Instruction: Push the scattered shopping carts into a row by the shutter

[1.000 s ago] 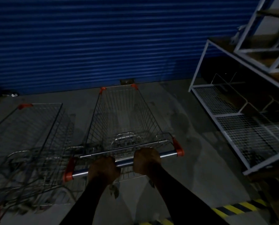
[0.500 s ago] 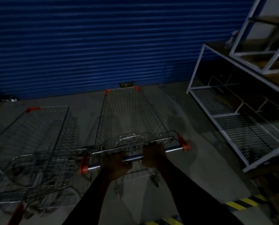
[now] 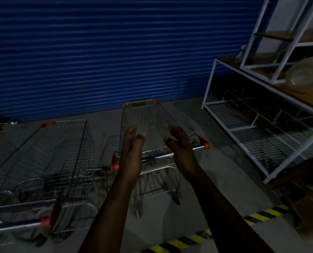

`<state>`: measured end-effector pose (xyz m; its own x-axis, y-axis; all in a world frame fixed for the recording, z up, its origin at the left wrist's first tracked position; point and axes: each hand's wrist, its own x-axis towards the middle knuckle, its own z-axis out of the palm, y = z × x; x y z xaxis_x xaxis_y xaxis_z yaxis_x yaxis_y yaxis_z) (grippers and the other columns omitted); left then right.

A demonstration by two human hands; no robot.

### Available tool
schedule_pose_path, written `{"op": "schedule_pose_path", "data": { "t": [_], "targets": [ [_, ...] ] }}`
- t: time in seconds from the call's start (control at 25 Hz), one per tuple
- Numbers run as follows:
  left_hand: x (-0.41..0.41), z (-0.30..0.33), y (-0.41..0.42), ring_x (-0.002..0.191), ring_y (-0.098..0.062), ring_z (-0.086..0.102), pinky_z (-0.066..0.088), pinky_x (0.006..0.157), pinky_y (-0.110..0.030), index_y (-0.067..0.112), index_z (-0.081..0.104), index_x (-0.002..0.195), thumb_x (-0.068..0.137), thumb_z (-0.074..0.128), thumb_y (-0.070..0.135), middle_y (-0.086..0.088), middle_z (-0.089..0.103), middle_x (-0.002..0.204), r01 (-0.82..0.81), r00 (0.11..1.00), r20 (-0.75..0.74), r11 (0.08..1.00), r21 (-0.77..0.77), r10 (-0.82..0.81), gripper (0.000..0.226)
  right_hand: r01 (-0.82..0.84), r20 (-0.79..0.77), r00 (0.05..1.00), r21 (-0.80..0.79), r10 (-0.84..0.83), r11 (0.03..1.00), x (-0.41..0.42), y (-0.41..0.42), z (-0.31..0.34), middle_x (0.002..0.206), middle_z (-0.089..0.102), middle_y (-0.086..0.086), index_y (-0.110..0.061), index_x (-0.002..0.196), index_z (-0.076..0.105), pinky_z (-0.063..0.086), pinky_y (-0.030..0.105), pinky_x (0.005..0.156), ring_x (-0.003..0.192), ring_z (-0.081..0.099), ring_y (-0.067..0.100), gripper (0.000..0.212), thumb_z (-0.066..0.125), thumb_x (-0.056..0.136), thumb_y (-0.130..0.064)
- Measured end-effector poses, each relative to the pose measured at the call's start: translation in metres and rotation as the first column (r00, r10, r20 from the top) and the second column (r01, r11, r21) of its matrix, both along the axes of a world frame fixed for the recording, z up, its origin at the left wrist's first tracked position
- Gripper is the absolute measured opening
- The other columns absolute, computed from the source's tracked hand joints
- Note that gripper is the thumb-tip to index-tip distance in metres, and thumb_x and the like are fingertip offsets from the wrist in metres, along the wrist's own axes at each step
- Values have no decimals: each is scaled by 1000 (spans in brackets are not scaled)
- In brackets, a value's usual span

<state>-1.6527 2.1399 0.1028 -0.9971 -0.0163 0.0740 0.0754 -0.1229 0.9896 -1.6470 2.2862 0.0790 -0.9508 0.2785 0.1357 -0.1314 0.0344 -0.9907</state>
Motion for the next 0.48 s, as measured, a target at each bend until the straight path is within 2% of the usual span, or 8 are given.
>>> {"op": "schedule_pose_path", "data": {
  "t": [0.12,0.2,0.28,0.36,0.48],
  "targets": [
    [42,32,-4,133,-5,47,36,95,-6,24,46,146,82,55,53,4,48,150,37,997,-74,998,45,-34,70,8,-92,996,-12,-9,1000,46,-9,30,140,55,-4,-20,138,51,41,24,106,128,51,5,50,60,90,-30],
    [71,49,-2,132,-5,49,39,101,-12,22,46,145,78,58,60,2,50,149,66,989,-137,997,50,-59,78,6,-162,987,-63,-16,998,79,-12,52,136,56,-4,-22,133,53,42,20,101,124,53,1,36,59,98,-19],
    [100,62,1,128,2,51,41,98,-8,21,47,145,74,57,62,4,51,148,83,979,-193,995,46,-73,83,-1,-223,975,-87,-19,996,111,-12,70,131,58,-7,-27,127,53,43,15,96,118,55,-5,31,53,101,-11],
    [130,74,8,120,14,52,38,87,0,18,46,146,79,60,55,5,51,148,74,973,-220,997,27,-66,77,-12,-279,960,-93,-15,996,142,-9,87,132,57,-5,-26,128,51,42,13,95,121,53,-4,30,54,100,-16],
    [182,90,25,103,26,52,37,80,4,14,45,146,97,58,32,5,53,141,45,969,-244,998,41,-33,54,-21,-337,941,-98,-13,995,196,3,103,140,54,-1,-23,135,48,41,12,96,130,50,3,43,51,93,-30]
  ]
}}
